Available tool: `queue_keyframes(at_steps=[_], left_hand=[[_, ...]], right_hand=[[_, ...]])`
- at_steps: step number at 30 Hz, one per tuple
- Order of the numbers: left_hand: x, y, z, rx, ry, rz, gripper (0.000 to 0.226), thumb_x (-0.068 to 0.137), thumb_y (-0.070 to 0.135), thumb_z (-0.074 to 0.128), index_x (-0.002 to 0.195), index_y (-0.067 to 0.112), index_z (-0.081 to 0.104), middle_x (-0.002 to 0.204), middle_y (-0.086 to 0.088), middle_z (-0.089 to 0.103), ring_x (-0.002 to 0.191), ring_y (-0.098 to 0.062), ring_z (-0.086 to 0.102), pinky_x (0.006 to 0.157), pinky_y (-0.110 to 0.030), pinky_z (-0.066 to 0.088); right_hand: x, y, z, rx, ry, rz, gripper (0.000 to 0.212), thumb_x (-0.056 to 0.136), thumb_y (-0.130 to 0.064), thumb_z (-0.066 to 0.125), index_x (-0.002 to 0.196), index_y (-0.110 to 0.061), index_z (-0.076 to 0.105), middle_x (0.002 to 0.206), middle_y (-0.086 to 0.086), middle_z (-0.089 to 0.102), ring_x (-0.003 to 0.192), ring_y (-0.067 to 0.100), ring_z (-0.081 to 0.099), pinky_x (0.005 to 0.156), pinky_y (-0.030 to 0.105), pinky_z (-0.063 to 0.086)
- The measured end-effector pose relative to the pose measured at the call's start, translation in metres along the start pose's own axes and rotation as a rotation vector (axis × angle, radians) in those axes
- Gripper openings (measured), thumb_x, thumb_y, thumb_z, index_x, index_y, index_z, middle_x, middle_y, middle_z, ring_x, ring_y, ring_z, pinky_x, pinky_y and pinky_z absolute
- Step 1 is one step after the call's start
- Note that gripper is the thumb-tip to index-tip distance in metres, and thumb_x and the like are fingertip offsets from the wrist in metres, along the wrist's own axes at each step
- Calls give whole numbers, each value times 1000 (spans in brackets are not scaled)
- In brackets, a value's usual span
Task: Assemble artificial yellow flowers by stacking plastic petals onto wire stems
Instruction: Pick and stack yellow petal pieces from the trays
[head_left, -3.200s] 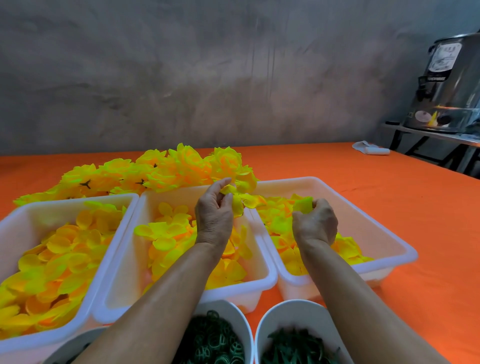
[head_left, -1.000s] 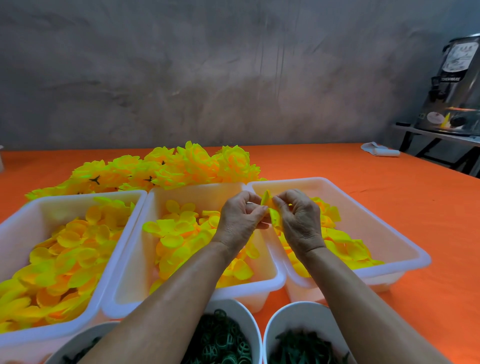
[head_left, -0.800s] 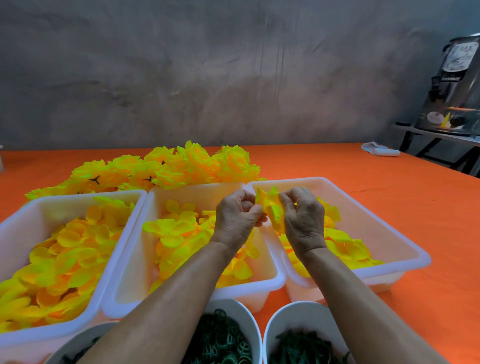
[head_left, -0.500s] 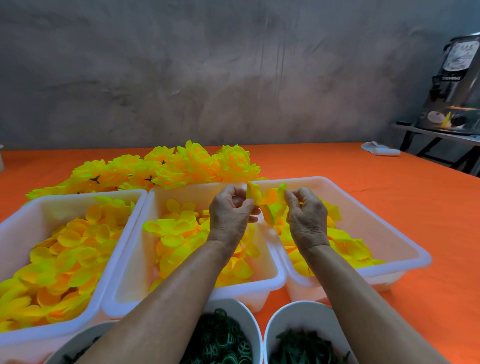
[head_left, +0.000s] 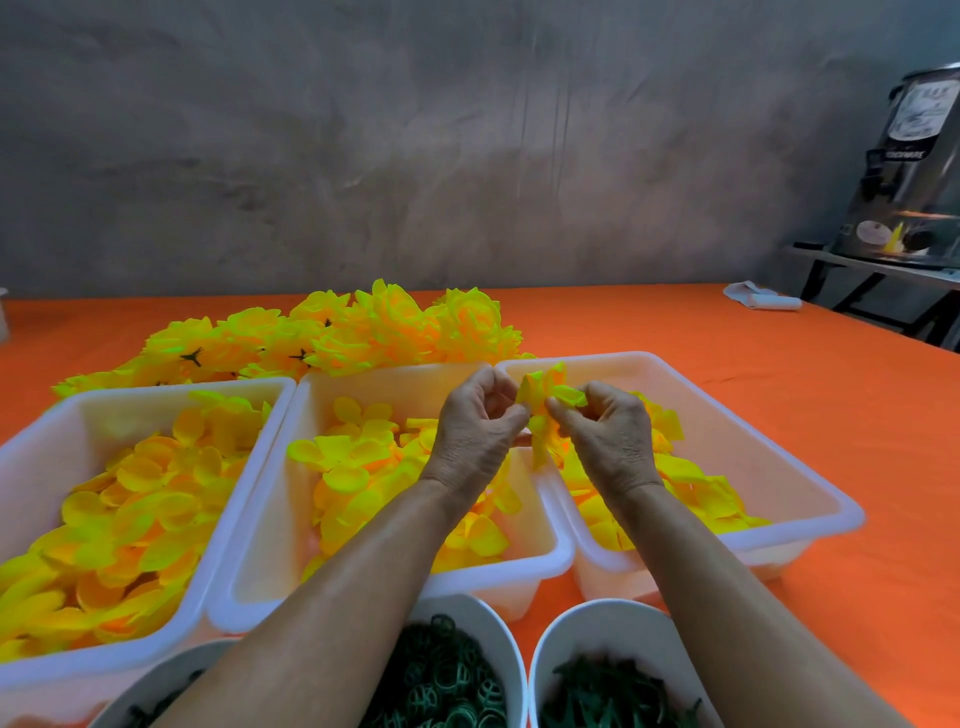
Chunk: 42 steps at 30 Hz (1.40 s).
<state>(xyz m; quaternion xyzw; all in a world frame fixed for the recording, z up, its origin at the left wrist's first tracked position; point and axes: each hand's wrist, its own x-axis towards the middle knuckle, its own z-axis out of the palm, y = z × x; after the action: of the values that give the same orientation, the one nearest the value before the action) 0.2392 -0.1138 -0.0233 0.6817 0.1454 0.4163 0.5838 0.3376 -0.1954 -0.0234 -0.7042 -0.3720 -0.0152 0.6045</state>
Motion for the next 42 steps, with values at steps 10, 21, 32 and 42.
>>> queue_keyframes(at_steps=[10,21,32,42], left_hand=[[5,4,-5,-114,284,-90,18,87,-9,56,81,8,52,74,-7,59,59,-15,66,47,-25,55],[2,4,-4,-61,214,-49,20,88,-6,56,81,12,51,78,-6,56,67,-10,65,52,-24,56],[1,4,1,19,178,-4,21,89,-6,55,77,11,50,74,-6,59,67,-14,68,54,-25,57],[15,0,-14,-75,525,-144,17,84,-4,58,79,11,56,86,-18,60,80,-30,59,76,-57,54]], right_hand=[[6,6,-3,278,229,282,25,84,4,56,68,-13,49,35,-4,52,40,19,49,35,19,29],[0,-2,4,-44,60,60,32,80,9,46,81,-11,70,63,13,61,55,18,56,65,29,46],[6,5,-2,-185,326,171,8,73,-10,73,67,-10,67,68,7,62,78,31,61,70,29,37],[10,11,-17,-204,509,200,31,74,1,68,104,1,59,99,23,65,93,39,59,79,33,32]])
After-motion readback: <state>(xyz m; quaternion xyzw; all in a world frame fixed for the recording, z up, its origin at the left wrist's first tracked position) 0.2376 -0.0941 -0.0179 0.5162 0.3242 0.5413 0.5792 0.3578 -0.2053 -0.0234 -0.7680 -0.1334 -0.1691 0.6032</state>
